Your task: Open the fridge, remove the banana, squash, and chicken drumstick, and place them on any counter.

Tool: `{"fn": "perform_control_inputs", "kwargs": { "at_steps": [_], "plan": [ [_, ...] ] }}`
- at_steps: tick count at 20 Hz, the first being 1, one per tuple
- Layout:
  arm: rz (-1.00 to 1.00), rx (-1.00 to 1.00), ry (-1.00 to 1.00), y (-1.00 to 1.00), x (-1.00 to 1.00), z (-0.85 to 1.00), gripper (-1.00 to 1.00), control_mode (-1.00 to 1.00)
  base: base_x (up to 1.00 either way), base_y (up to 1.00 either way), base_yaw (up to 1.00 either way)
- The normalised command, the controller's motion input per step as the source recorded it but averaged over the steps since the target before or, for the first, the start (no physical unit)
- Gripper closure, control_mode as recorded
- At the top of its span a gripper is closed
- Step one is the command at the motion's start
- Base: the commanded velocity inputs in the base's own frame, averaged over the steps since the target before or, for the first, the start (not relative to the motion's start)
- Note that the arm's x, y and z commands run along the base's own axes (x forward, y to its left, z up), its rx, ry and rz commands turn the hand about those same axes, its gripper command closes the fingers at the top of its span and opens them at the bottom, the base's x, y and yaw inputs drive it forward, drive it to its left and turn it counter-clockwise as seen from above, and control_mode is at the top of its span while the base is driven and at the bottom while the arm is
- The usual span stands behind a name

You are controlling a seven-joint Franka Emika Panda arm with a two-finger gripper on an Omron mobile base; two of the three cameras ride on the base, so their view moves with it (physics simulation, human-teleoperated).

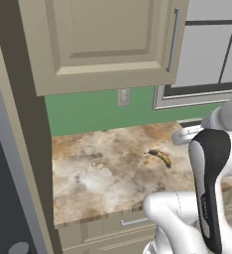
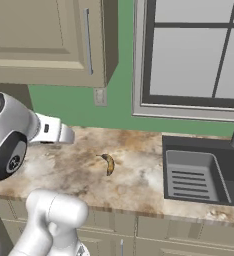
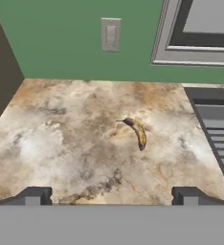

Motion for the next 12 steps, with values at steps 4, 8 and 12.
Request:
{"fn": "perform_control_inputs", "kwargs": {
  "at_steps": [4, 8, 12],
  "plan": [
    [0.0, 0.11, 0.0, 0.12, -0.54, 0.22, -1.0, -1.0, 0.0, 0.0, 0.0],
    [-0.01, 0.04, 0.0, 0.03, -0.33, 0.16, -1.0, -1.0, 0.0, 0.0, 0.0],
    [-0.1, 0.0, 0.03, 0.0, -0.1, 0.01, -1.0, -1.0, 0.0, 0.0, 0.0]
  ]
}}
